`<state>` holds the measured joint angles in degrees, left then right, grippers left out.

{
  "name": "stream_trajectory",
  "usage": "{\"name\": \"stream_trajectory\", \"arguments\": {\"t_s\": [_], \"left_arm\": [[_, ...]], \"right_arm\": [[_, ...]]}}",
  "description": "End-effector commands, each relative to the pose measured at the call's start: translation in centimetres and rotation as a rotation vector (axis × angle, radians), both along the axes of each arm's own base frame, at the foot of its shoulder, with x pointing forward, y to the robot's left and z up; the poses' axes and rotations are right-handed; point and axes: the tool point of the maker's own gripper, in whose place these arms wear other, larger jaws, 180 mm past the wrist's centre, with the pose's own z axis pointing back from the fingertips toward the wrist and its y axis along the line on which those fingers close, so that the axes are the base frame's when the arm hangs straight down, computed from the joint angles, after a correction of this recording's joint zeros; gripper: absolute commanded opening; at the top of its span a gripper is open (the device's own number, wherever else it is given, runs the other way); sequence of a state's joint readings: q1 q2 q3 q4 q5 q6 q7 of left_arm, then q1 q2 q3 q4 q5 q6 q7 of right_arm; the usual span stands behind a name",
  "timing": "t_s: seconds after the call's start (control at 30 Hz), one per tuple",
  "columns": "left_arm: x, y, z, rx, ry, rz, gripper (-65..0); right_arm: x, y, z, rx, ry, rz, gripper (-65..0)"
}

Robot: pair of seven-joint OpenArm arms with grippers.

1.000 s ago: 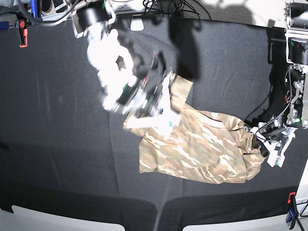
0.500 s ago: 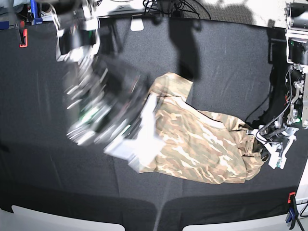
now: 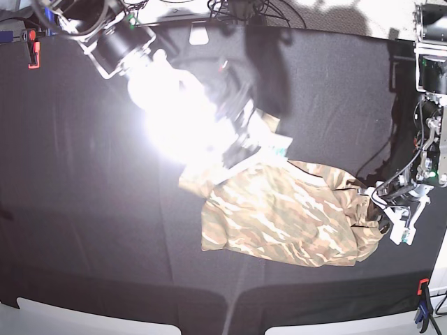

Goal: Layout the t-shirt on the table in an organized manner, then fold the t-shirt properly
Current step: 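Grasp the shirt with the right gripper and stretch it away from the left gripper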

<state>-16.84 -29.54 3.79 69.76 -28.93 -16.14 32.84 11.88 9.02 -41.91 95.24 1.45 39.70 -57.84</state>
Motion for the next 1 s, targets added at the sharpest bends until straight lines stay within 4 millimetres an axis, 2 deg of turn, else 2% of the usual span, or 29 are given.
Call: {"name": "stream_trajectory", "arguments": {"t_s": [0.0, 0.13, 0.53, 0.6, 0.73, 0.8, 0.9, 0.97], "left_arm": [[1.2, 0.5, 2.4, 0.002, -0.069, 0.001, -65.0], [1.2, 0.5, 2.3, 0.002, -0.064, 0.001, -65.0], [1.2, 0.5, 2.3, 0.002, -0.064, 0.0, -65.0], [1.2, 0.5, 2.3, 0.002, -0.064, 0.0, -65.0], [1.2, 0.5, 2.3, 0.002, -0.064, 0.0, -65.0], [1.2, 0.5, 2.3, 0.002, -0.064, 0.001, -65.0], [1.2, 0.5, 2.3, 0.003, -0.065, 0.0, -65.0], [1.2, 0.5, 2.3, 0.004, -0.065, 0.0, -65.0]], "right_arm": [[1.2, 0.3, 1.3, 0.013, -0.054, 0.007, -47.4], [3.1, -0.2, 1.9, 0.015, -0.135, -0.082, -47.5], [2.9, 0.1, 1.8, 0.043, -0.12, -0.076, -47.5], [3.1, 0.1, 1.0, 0.051, -0.12, -0.071, -47.5], [2.9, -0.9, -2.6, 0.013, -0.051, -0.091, -48.0], [3.2, -1.2, -3.2, 0.012, -0.042, -0.129, -53.4], [3.4, -0.9, -2.5, 0.028, -0.059, -0.136, -65.0], [3.8, -0.8, -1.6, 0.027, -0.095, -0.13, -65.0]]}}
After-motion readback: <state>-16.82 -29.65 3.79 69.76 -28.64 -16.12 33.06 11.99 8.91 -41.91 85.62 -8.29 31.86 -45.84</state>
